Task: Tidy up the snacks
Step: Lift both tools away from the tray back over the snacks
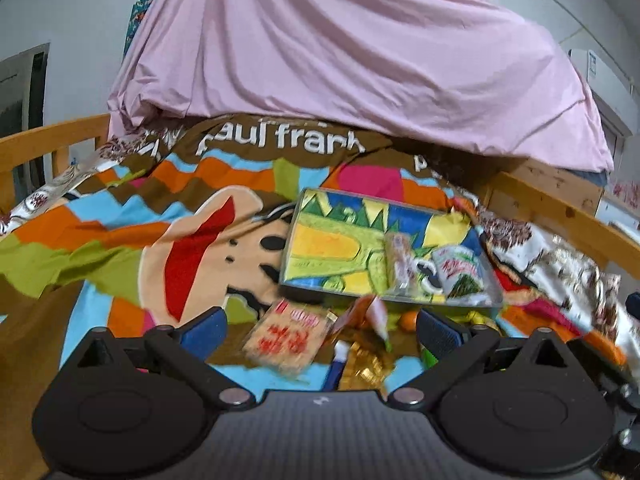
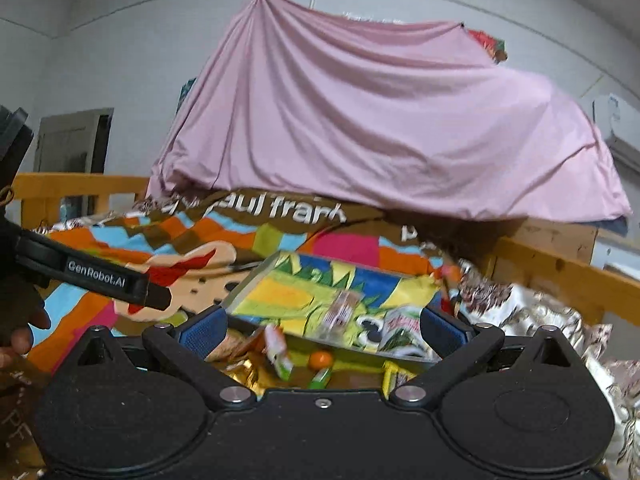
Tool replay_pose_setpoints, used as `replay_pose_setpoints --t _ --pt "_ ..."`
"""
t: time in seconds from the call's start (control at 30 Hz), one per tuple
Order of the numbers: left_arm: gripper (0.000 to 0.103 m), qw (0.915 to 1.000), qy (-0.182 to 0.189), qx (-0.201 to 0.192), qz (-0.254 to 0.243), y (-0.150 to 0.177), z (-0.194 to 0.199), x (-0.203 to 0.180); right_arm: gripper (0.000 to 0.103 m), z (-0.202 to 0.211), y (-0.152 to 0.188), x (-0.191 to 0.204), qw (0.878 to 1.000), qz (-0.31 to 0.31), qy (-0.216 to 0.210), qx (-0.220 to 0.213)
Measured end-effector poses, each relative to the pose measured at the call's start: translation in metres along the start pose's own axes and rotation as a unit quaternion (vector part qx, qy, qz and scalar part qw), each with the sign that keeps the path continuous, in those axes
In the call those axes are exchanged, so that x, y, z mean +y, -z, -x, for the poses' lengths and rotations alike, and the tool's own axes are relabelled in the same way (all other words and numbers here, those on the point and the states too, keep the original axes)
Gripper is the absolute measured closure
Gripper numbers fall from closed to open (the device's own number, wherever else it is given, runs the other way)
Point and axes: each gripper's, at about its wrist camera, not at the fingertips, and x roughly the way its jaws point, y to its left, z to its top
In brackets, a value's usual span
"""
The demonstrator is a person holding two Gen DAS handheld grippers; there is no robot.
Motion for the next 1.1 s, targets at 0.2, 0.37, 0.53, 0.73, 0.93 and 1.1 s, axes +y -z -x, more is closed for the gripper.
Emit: replay_pose_setpoints --t 0.2,0.37,0.53,0.73,0.93,1.1 --pt "0.000 0.9986 0.002 0.032 -0.042 0.019 -0.009 0.004 0.001 -0.017 0.007 0.004 0.999 0.007 0.009 0.048" --pt "0.000 0.9940 0.007 0.048 -0.098 0.034 -0.017 -0.001 0.001 -0.030 0.014 0.005 0.997 0.008 0.007 0.080" --pt "0.000 0.9909 0.014 0.064 -0.117 0.045 -0.028 -0.004 0.001 -0.042 0.019 0.008 0.994 0.011 0.008 0.107" --pt "0.000 0.9863 0.019 0.095 -0.134 0.055 -0.047 -0.003 0.001 -0.060 0.026 0.006 0.990 0.001 0.012 0.143" --pt "0.000 0.9801 0.021 0.128 -0.151 0.062 -0.067 0.002 0.001 -0.077 0.033 0.006 0.986 0.001 0.014 0.166" --pt "0.000 0.9794 0.018 0.131 -0.153 0.062 -0.075 0.005 0.001 -0.093 0.040 0.008 0.982 0.004 0.010 0.188"
